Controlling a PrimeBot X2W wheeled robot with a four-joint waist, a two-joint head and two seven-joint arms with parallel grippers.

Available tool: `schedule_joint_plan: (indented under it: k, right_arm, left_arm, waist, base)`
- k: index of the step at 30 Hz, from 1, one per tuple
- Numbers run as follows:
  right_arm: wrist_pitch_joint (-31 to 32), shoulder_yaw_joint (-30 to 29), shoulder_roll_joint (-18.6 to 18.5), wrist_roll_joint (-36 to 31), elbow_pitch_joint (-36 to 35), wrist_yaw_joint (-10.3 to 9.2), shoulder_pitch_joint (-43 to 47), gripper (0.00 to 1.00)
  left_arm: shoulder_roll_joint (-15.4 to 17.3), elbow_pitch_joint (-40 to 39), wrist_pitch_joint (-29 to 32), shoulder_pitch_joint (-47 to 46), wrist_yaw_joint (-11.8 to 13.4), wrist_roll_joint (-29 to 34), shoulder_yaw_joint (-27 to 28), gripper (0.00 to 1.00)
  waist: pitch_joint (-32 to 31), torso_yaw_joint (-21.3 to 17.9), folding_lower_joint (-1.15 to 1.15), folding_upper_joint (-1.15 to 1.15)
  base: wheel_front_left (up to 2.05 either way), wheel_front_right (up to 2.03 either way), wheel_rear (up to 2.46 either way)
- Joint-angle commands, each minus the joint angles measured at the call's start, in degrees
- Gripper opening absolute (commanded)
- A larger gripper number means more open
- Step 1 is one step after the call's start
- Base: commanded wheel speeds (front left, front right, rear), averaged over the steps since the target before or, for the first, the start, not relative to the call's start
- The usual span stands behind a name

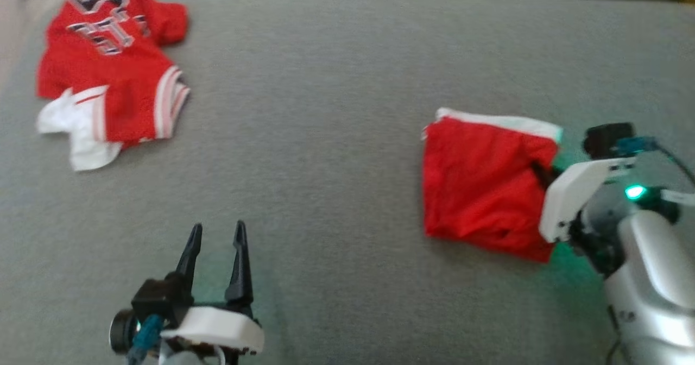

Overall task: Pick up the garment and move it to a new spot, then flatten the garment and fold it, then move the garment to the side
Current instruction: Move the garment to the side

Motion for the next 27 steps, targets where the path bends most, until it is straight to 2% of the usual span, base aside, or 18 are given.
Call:
schedule_joint_plan:
  k: [1, 5, 7, 8, 15, 21, 27]
  right_arm:
    - [-1.0, 0.1, -2.5, 0.2, -2.7, 0.37, -2.4, 0.0]
    - [-1.7, -1.2, -4.9, 0.5, -4.0, 0.37, -2.8, 0.0]
    - [-1.9, -2.3, -6.0, 0.6, -4.7, 0.37, -3.1, 0.0]
    - [-2.2, -3.3, -6.9, 0.7, -5.3, 0.37, -3.6, 0.0]
    - [-4.0, -5.6, -6.7, 0.9, -5.5, 0.37, -6.3, 0.0]
    - [-6.7, -6.3, -5.6, -0.1, -3.9, 0.37, -9.0, 0.0]
    - [-8.2, -6.9, -6.7, -2.4, 0.4, 0.37, -13.7, 0.0]
  left_arm:
    - [0.6, -2.4, 0.1, -3.3, 0.0, 0.9, 1.4, 1.0]
    - [0.6, -3.4, 1.0, -5.0, 0.0, 2.0, 0.5, 1.0]
    - [0.8, -4.0, 1.7, -6.2, 0.0, 2.6, 0.1, 1.0]
    - [1.0, -4.5, 2.5, -7.4, 0.1, 3.3, -0.3, 1.0]
    - [2.4, -5.9, 5.2, -11.3, 0.2, 5.2, -1.2, 1.0]
    - [3.4, -7.1, 6.8, -12.9, 0.4, 6.1, -1.6, 1.0]
    - [4.0, -7.9, 7.6, -13.5, 0.9, 6.5, -1.6, 1.0]
  waist:
    - [2.0, -4.6, -0.01, 0.0]
    - [3.5, -8.8, -0.01, 0.0]
    - [4.6, -11.8, -0.01, 0.0]
    - [5.8, -14.7, -0.01, 0.0]
    - [9.7, -22.1, -0.01, 0.0]
    - [11.6, -23.8, -0.01, 0.0]
    - [12.8, -21.6, -0.01, 0.0]
  base:
    - [0.0, 0.0, 0.0]
    - [0.0, 0.0, 0.0]
    - [0.0, 0.0, 0.0]
    - [0.0, 0.0, 0.0]
    - [0.0, 0.0, 0.0]
    - [0.0, 0.0, 0.0]
    - [0.0, 0.0, 0.0]
